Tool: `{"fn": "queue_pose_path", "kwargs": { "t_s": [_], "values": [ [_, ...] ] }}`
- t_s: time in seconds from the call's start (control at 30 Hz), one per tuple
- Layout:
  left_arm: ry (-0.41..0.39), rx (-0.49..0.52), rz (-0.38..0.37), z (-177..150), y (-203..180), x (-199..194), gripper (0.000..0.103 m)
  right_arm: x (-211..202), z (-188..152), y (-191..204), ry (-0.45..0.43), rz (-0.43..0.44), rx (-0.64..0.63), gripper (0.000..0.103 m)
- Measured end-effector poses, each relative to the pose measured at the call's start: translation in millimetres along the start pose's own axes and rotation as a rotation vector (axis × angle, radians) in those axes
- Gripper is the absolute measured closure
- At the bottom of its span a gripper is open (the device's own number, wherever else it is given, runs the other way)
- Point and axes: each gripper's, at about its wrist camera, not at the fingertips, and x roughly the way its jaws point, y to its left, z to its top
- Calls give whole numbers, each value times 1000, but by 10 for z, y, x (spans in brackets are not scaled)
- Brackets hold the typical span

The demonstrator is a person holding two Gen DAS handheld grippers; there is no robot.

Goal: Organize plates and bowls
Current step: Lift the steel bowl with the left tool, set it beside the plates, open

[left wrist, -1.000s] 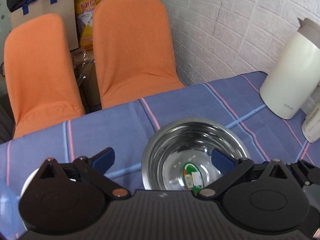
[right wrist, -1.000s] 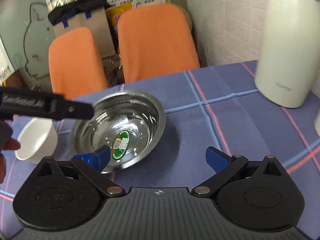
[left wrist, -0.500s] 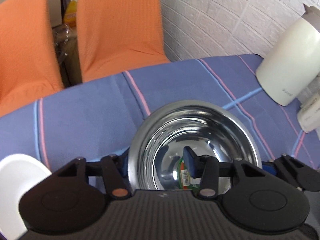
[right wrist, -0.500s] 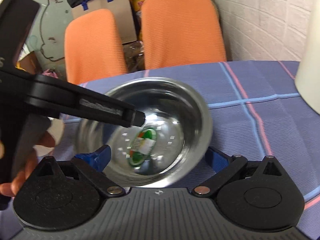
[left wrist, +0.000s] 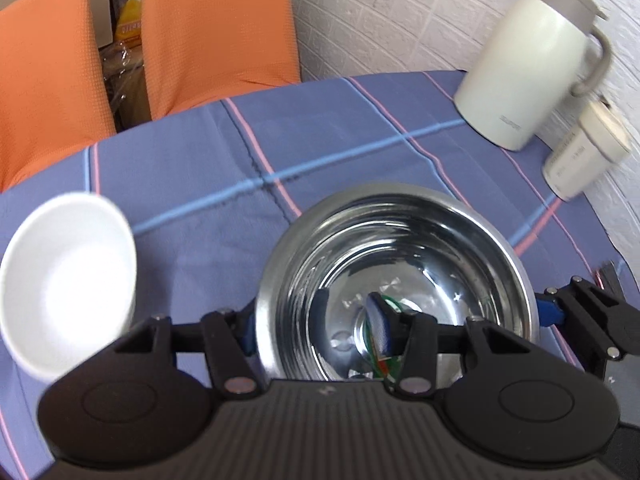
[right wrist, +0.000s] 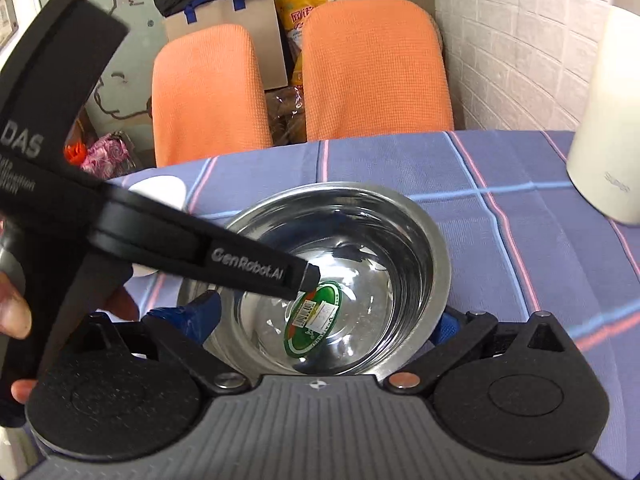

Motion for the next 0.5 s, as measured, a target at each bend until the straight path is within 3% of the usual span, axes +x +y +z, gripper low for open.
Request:
{"fn": "queue_pose_path", "kwargs": {
  "t_s": [0.2,0.37,0.5],
  "values": [
    [-22,3,-20,-662,-145,-480,55,-492,-452,108,-23,38,52,12],
    [1,-3,-4,-1289,-241,-698,55,-882,-910,301,-20,68,67,12],
    [1,-18,3,-1610,-240,-815,53,-1040,-1248,483,-6,84,73,12]
  ]
}}
